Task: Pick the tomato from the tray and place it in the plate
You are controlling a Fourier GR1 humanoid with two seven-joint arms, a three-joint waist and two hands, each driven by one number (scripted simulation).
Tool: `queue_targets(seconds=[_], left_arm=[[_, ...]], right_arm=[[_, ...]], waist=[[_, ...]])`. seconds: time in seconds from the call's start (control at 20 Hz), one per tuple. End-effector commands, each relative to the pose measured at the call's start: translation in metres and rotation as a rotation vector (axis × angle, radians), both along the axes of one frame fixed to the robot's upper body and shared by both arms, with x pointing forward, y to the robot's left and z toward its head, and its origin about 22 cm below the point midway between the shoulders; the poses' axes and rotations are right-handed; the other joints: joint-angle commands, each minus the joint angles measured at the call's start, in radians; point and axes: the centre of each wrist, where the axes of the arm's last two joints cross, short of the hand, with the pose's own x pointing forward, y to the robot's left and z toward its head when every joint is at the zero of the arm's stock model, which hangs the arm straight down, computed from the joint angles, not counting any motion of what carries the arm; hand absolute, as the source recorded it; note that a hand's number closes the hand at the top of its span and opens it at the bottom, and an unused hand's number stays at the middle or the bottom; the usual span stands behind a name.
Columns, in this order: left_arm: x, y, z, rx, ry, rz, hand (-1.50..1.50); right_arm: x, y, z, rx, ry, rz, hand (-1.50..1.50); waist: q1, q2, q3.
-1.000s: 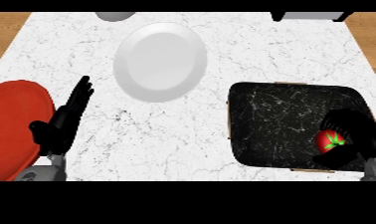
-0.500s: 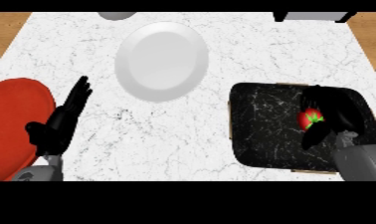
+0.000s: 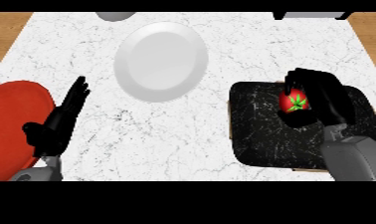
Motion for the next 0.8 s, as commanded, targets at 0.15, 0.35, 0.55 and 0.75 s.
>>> queue_targets(seconds=[0.15,0.35,0.55,0.75], left_arm=[[0.006,-0.015,0.006,-0.014,0.002,-0.015,0.00],[-0.008,0.001,-0.012,-0.003,0.006,-0.007,0.00],[-0.011,0.010,-0.007,-0.008,0.000,0.002,0.00],[0.011,0.004,0.020,0.000,-0.007,-0.017,0.00]], right_arm=[[-0.009,0.038,0.045,0.072,-0.255,0.023,1.50],[-0.008,0.047,0.090,0.066,-0.327,0.039,1.50],[-0.004,0.081,0.084,0.119,-0.313,0.086,1.50],[0.028,0.090,0.105,0.140,-0.301,0.088,1.50]], waist=[[0.001,0.001,0.002],[0.002,0.001,0.002],[0.005,0.002,0.002],[0.008,0.002,0.003]])
